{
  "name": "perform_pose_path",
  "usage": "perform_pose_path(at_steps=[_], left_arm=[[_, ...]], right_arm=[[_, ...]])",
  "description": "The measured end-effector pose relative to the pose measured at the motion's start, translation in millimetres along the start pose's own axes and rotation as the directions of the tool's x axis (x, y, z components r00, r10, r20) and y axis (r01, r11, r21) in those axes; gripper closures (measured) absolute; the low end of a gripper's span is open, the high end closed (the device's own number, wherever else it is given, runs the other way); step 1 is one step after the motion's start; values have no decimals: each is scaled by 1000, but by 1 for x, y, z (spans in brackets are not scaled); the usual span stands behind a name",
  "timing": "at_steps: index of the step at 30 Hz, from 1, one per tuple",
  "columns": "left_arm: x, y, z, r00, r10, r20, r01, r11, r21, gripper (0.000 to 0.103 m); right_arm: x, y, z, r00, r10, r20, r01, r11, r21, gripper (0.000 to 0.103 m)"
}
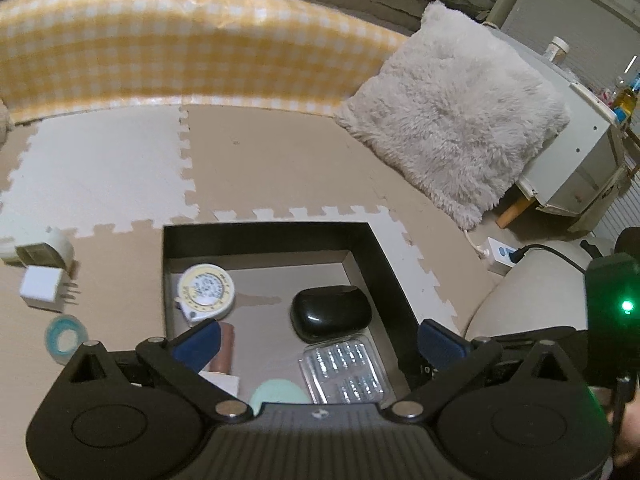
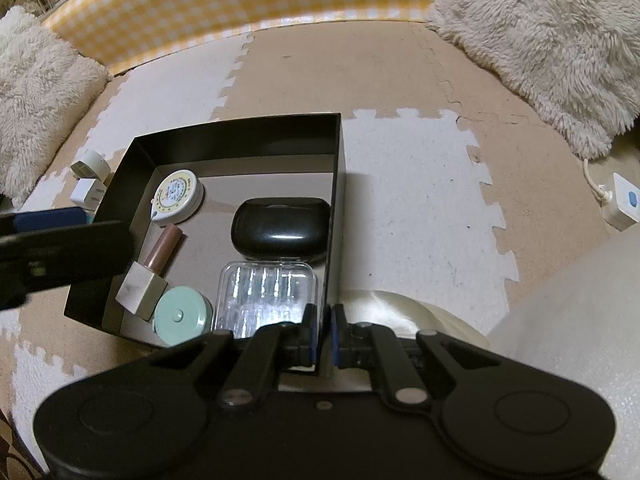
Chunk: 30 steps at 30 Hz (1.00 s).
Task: Organize rigid objects
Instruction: 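Move the left tool back and grasp the clear tape roll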
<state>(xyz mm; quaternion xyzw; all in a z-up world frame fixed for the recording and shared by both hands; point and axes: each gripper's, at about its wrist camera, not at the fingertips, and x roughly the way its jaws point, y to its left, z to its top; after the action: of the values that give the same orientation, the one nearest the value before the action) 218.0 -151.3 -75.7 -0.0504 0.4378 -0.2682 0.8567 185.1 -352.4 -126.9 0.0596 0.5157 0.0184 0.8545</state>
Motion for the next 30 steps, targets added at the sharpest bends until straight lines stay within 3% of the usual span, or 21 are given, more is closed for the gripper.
perform_pose_path(at_steps=[11, 17, 25, 30], left_arm=[[-46, 18, 9, 992, 72, 104, -80, 994, 70, 0], [-65, 42, 13, 982, 106, 157, -115, 992, 51, 0], [-73, 86, 13, 953, 212, 215, -219, 976, 12, 0], [-66, 114, 12, 942, 275, 193, -277, 961, -16, 0]], right_arm=[[0, 1, 0, 1000, -5, -4, 5, 1000, -6, 96], [0, 2, 1, 1000, -8, -5, 8, 1000, -8, 96], [0, 2, 1, 1000, -10, -6, 10, 1000, -10, 96], [0, 3, 1, 1000, -15, -8, 15, 1000, -12, 96]])
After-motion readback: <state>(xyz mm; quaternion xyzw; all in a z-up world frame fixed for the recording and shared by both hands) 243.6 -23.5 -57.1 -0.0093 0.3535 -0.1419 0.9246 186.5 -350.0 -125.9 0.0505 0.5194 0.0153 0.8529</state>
